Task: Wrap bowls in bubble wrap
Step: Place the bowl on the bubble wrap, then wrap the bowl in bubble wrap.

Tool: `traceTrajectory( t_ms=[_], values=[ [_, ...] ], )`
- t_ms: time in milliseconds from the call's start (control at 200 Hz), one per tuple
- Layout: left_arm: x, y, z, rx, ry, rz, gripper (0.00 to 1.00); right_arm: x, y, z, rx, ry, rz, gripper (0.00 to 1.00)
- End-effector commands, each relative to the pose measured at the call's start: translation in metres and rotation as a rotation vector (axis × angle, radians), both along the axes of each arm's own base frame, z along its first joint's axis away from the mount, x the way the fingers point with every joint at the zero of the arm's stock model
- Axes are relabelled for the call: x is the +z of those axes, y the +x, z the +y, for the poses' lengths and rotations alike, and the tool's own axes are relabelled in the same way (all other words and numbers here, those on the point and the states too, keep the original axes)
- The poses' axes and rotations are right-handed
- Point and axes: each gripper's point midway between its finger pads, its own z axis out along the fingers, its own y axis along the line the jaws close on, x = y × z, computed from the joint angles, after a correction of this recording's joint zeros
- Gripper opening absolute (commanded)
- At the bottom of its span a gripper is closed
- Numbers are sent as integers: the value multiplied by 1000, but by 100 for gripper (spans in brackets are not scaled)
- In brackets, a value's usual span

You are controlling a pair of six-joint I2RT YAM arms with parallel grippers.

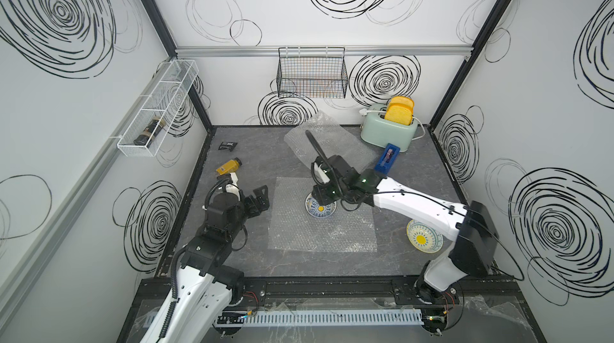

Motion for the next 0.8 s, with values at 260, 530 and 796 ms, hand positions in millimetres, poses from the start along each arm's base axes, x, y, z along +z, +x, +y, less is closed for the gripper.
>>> traceTrajectory(
  t_ms=[260,530,796],
  values=[
    [41,-8,-2,-25,-38,-188,97,6,28,-93,-188,215,-87,57],
    [17,6,-45,-188,-171,-77,96,-46,53,-179,-432,282,40,58],
    [-34,19,-64,-201,-200,60,96,-92,83,-194,-514,300,223,58]
  ],
)
